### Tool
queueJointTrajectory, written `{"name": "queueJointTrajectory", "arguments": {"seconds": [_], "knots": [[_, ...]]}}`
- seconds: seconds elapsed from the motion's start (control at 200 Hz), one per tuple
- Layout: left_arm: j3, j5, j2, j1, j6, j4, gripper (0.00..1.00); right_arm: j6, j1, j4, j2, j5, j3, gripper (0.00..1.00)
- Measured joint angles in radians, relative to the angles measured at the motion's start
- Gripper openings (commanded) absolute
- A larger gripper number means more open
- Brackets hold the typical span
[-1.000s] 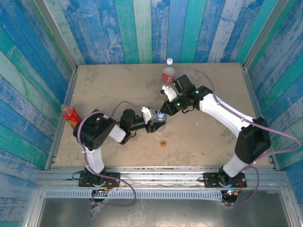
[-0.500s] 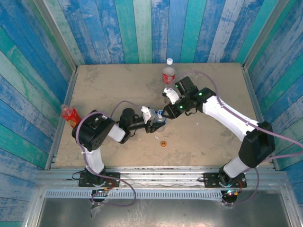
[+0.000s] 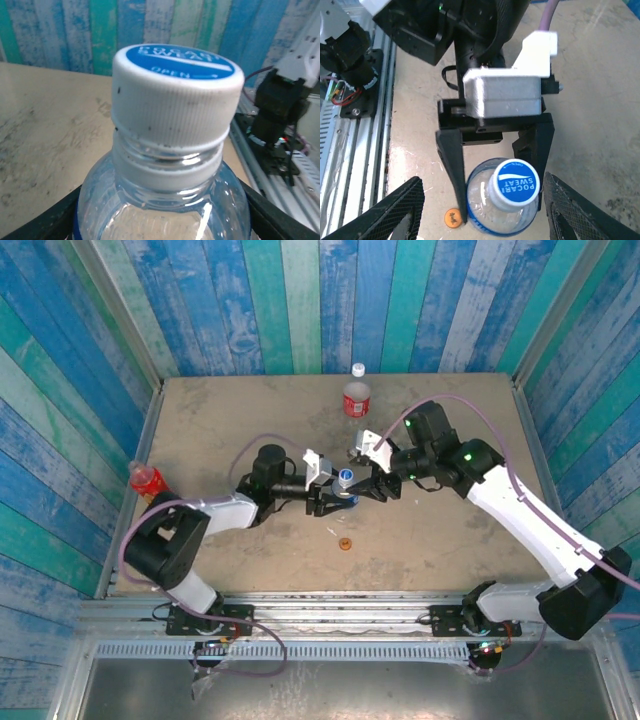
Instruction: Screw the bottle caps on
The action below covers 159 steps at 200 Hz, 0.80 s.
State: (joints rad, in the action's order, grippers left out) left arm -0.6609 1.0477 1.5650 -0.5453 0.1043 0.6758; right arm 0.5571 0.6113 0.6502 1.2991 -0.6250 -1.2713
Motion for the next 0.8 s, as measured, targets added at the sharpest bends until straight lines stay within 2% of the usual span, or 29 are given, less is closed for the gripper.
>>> {"name": "queueJointTrajectory", "arguments": {"seconds": [0.115, 0.255, 0.566, 0.796], "knots": [[-0.021, 0.046, -0.046, 0.0, 0.045, -0.099, 0.65, 0.032, 0.0, 0.004, 0.027, -0.047, -0.004, 0.64], [-0.018, 0.075, -0.07, 0.0, 0.068, -0.166, 0.65, 0.045, 0.0, 0.005, 0.051, -0.095, -0.004, 0.57], [-0.002, 0.077, -0.116, 0.0, 0.089, -0.2, 0.65, 0.047, 0.0, 0.027, 0.111, -0.145, -0.035, 0.32], [0.009, 0.06, -0.123, 0.0, 0.079, -0.193, 0.65, 0.047, -0.004, 0.051, 0.129, -0.158, -0.051, 0.31]]}}
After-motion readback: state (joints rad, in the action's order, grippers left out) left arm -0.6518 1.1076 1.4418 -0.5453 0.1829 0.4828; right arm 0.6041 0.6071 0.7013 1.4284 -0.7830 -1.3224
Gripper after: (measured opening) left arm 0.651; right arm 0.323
